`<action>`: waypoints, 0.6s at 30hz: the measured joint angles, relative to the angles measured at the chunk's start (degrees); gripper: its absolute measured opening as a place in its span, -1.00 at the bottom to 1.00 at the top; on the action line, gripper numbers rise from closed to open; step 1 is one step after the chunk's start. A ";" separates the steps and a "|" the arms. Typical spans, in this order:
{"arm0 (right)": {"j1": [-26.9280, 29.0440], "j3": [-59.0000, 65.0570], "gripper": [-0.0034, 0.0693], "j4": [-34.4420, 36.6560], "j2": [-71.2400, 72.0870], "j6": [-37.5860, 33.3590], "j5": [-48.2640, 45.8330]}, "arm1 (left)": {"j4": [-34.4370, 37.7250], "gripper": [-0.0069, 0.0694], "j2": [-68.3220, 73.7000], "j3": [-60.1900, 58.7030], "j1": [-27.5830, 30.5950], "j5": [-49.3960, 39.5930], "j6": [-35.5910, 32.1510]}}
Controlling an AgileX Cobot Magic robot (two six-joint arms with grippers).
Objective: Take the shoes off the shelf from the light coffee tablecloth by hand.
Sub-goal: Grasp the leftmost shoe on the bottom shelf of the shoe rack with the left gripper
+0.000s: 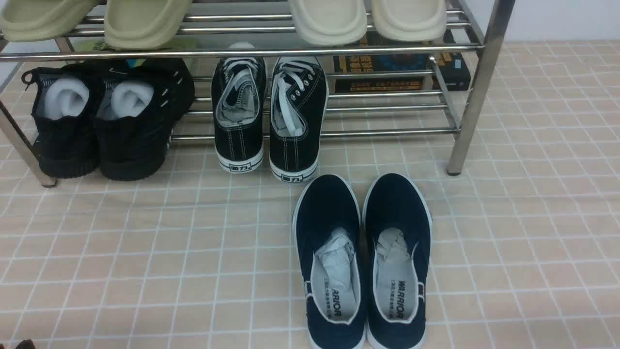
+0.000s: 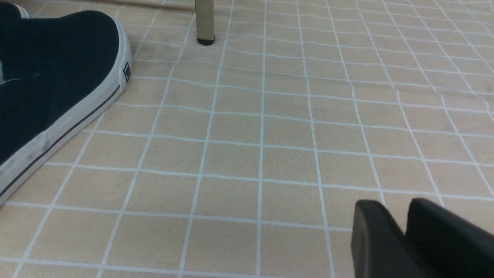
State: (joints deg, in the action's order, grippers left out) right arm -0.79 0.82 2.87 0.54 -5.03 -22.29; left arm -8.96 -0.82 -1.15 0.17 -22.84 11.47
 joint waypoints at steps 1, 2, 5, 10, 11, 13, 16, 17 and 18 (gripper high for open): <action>0.00 0.00 -0.49 0.00 0.00 0.00 0.00 | 0.00 -0.19 0.00 0.00 0.00 0.00 0.00; 0.00 0.00 -0.49 0.00 0.00 0.00 0.00 | 0.00 -0.19 0.00 0.00 0.00 0.00 0.00; 0.00 0.00 -0.48 0.05 0.00 0.00 0.00 | 0.00 -0.19 0.00 0.00 0.00 0.00 0.00; 0.00 0.00 -0.46 0.05 0.00 0.00 0.00 | 0.00 -0.19 0.00 0.00 0.00 0.00 0.00; 0.00 0.00 -0.46 0.05 0.00 0.00 0.00 | 0.00 -0.19 0.00 0.00 0.00 0.00 0.00; 0.00 0.00 -0.45 0.05 0.00 0.00 0.00 | 0.00 -0.19 0.00 0.00 0.00 0.00 0.00; 0.00 0.00 -0.45 0.05 0.00 0.00 0.00 | 0.00 -0.19 0.00 0.00 0.00 0.00 0.00; 0.00 0.00 -0.45 0.05 0.00 0.00 0.00 | 0.00 -0.19 0.00 0.00 0.00 0.00 0.00; 0.00 0.00 -0.45 0.05 0.00 0.00 0.00 | 0.00 -0.19 0.00 0.00 0.00 0.00 0.00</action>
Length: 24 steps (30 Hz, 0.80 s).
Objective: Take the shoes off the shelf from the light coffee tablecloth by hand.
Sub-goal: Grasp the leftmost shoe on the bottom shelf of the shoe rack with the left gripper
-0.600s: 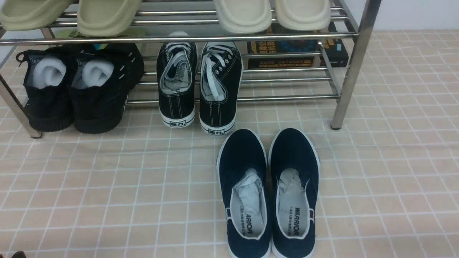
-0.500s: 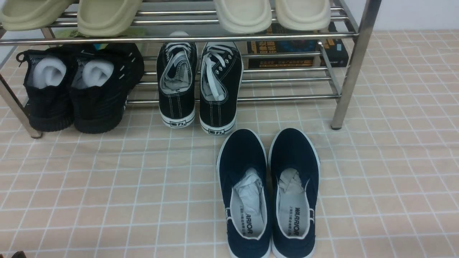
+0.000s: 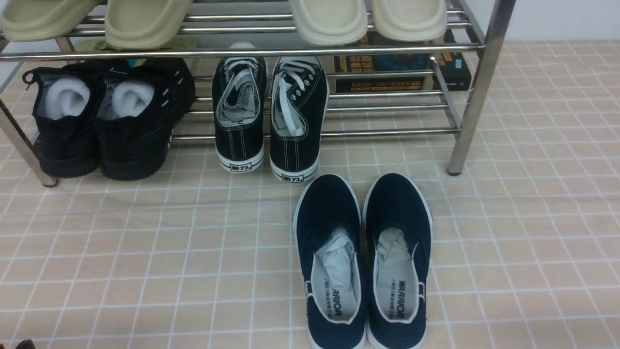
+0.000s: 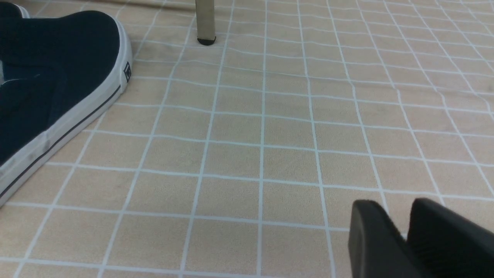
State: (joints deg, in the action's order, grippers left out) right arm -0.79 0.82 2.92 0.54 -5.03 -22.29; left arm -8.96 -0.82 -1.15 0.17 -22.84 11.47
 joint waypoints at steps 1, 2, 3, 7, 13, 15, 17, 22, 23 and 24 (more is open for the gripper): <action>0.00 0.00 -0.44 0.00 0.00 0.00 0.00 | 0.00 -0.19 0.00 0.00 0.00 0.00 0.00; 0.00 0.00 -0.44 0.00 0.00 0.00 0.00 | 0.00 -0.19 0.00 0.00 0.00 0.00 0.00; 0.00 0.00 -0.44 0.00 0.00 0.00 0.00 | 0.00 -0.19 0.00 0.00 0.00 0.00 0.00; 0.00 0.00 -0.44 0.00 0.00 0.00 0.00 | 0.00 -0.19 0.00 0.00 0.00 0.00 0.00; 0.00 0.00 -0.43 0.00 0.00 0.00 0.00 | 0.00 -0.19 0.00 0.00 0.00 0.00 0.00; 0.00 0.00 -0.42 0.00 0.00 0.00 0.00 | 0.00 -0.19 0.00 0.00 0.00 0.00 0.00; 0.00 0.00 -0.41 0.00 0.00 0.00 0.00 | 0.00 -0.19 0.00 0.00 0.00 0.00 0.00; 0.00 0.00 -0.39 0.00 0.00 0.00 0.00 | 0.00 -0.19 0.00 0.00 0.00 0.00 0.00; 0.00 0.00 -0.39 0.00 0.00 0.00 0.00 | 0.00 -0.19 0.00 0.00 0.00 0.00 0.00; 0.00 0.00 -0.38 0.00 0.00 0.00 0.00 | 0.00 -0.19 0.00 0.00 0.00 0.00 0.00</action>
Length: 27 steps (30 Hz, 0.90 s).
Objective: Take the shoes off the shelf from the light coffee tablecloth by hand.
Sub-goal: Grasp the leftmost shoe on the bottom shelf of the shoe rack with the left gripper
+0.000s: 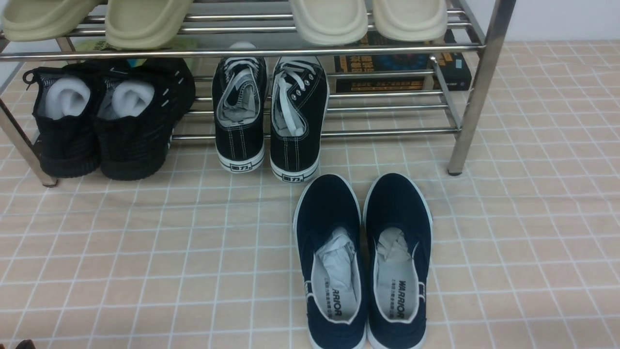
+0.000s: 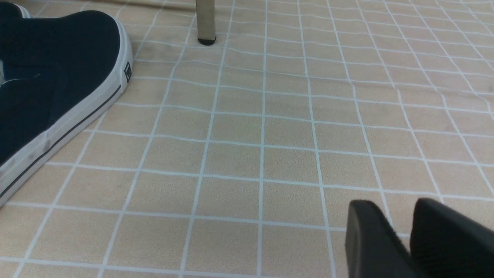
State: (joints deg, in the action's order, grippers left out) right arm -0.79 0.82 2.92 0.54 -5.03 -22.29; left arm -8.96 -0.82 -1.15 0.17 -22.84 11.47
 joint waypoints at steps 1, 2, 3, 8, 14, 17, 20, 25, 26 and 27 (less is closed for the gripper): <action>0.00 0.00 -0.38 0.00 0.00 0.00 0.00 | 0.00 -0.19 0.00 0.00 0.00 0.00 0.00; 0.00 0.00 -0.38 0.00 0.00 0.00 0.00 | 0.31 -0.19 0.00 0.00 0.00 0.00 0.31; 0.00 0.00 -0.37 0.00 0.00 0.00 0.00 | 1.93 -0.19 0.00 0.00 0.00 0.41 2.17; 0.00 0.00 -0.36 0.00 0.00 0.00 0.00 | 19.37 -0.19 0.00 -0.44 0.00 4.55 17.07; 0.00 0.00 -0.33 0.00 0.00 0.00 0.00 | 35.80 -0.19 0.00 -0.44 0.00 9.43 29.88; 0.00 0.00 -0.33 0.00 0.00 0.00 0.00 | 37.21 -0.19 0.00 -0.44 0.00 11.20 30.95; 0.00 0.00 -0.33 0.00 0.00 0.00 0.00 | 37.92 -0.19 0.00 -0.44 0.00 13.86 31.16; 0.00 0.00 -0.32 0.00 0.00 0.00 0.00 | 37.69 -0.39 0.00 1.06 0.00 10.02 30.22; 0.00 0.00 -0.32 0.00 0.00 0.00 0.00 | 36.88 -0.48 0.00 2.43 0.00 8.79 29.33; 0.00 0.00 -0.32 0.00 0.00 0.00 0.00 | 35.85 -0.56 0.00 4.17 0.00 8.05 28.61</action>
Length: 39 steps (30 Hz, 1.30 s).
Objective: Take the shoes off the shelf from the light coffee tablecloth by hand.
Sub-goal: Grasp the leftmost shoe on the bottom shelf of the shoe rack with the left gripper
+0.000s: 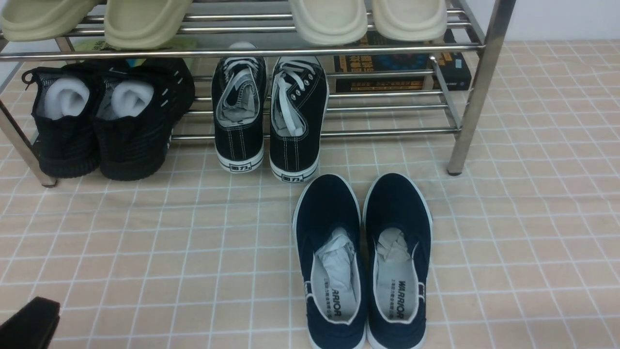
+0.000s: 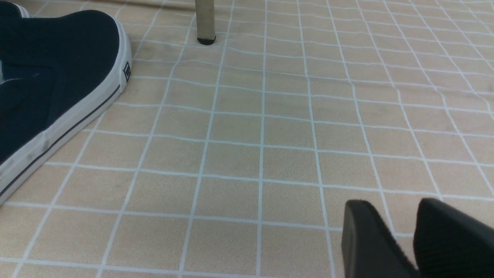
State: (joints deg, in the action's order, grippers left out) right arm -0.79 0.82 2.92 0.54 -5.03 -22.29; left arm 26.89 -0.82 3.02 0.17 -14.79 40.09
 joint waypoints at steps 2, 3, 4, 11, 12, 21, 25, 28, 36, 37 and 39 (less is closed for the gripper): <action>0.00 0.00 -0.31 0.00 0.00 0.00 0.00 | -2.77 -0.73 0.39 4.31 0.00 -1.13 -1.35; 0.00 0.00 -0.31 0.00 0.00 0.00 0.00 | -4.24 -0.77 1.55 6.26 0.00 -1.51 -1.76; 0.00 0.00 -0.31 0.00 0.00 0.00 0.00 | -4.64 -0.78 1.55 6.77 0.00 -1.63 -1.76; 0.00 0.00 -0.28 0.00 0.00 0.00 0.00 | -23.15 -0.81 26.71 27.38 0.00 -20.40 -2.44; 0.00 0.00 -0.28 0.00 0.00 0.00 0.00 | -26.89 -0.81 31.14 31.71 0.00 -26.09 -2.51; 0.00 0.00 -0.25 -0.18 0.00 0.00 0.00 | -58.36 -0.81 60.42 59.13 1.60 -46.45 -2.32; 0.00 0.00 -0.25 -0.06 0.00 0.00 0.00 | -56.86 -0.79 71.14 66.96 7.31 -50.12 -7.24; 0.00 0.00 -0.25 -0.06 0.00 0.00 0.00 | -48.55 -0.79 76.23 69.89 11.64 -50.12 -13.98; 0.00 0.00 -0.25 -0.06 0.00 -0.68 0.00 | -25.30 -0.78 82.47 71.97 17.47 -37.90 -21.53; 0.00 0.00 -0.25 -0.06 0.00 -0.68 0.00 | -22.20 -0.76 83.11 71.97 17.52 -33.32 -21.53; 0.00 0.00 -0.25 -0.06 0.00 -0.68 0.00 | -18.51 -0.72 83.98 72.03 17.52 -29.28 -22.00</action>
State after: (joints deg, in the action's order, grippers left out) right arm -0.79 0.82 2.86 0.54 -5.71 -22.29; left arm 8.38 83.16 75.05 17.69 -44.07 18.09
